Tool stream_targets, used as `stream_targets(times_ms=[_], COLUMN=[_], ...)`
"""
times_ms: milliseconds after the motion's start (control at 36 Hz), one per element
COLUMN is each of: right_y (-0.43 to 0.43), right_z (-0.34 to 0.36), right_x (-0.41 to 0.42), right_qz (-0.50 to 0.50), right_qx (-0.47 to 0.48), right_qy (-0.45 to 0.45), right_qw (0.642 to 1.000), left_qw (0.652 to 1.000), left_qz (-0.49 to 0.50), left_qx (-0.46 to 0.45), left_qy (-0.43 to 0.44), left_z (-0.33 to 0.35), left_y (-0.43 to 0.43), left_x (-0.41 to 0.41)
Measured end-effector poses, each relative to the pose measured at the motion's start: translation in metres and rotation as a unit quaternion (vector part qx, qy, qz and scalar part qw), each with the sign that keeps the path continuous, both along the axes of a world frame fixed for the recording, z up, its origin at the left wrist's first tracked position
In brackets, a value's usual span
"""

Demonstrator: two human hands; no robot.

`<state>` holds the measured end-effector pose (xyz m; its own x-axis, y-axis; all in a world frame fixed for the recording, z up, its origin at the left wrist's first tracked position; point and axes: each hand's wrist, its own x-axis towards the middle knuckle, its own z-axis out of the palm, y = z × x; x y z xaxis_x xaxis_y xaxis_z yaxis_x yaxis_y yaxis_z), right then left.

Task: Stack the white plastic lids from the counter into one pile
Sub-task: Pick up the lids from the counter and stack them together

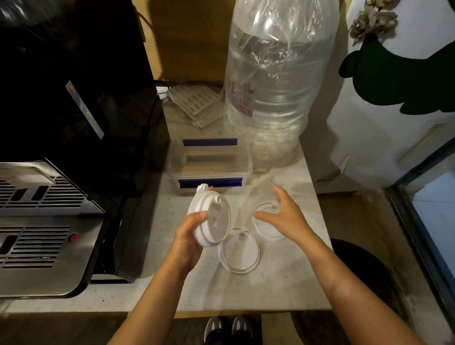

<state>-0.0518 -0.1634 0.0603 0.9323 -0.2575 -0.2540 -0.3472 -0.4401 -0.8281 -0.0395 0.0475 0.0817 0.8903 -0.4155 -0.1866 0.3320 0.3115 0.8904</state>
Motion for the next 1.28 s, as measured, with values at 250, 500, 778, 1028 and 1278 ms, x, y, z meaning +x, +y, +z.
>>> stream_targets(times_ms=[250,500,778,1028,1278], right_y=[-0.001,0.005,-0.006,0.021,0.058], right_z=[-0.046,-0.045,-0.017,0.043,0.065], right_x=[0.0,-0.001,0.002,-0.01,-0.017], right_qz=[0.015,0.01,-0.036,0.034,0.119], right_qx=[-0.226,-0.253,-0.164,-0.028,0.032], right_qy=[0.111,0.115,-0.001,-0.135,-0.137], right_qw=[0.968,0.96,0.986,0.99,0.983], left_qw=[0.995,0.996,0.992,0.994,0.99], left_qz=[0.046,0.03,0.05,0.017,-0.02], left_qx=[-0.012,-0.029,-0.056,-0.071,-0.13], left_qy=[0.085,0.074,0.106,0.079,0.052], left_z=[-0.004,-0.001,0.0,0.001,0.007], left_y=[0.0,-0.001,-0.004,-0.006,-0.01], left_x=[-0.004,-0.004,-0.005,0.001,0.003])
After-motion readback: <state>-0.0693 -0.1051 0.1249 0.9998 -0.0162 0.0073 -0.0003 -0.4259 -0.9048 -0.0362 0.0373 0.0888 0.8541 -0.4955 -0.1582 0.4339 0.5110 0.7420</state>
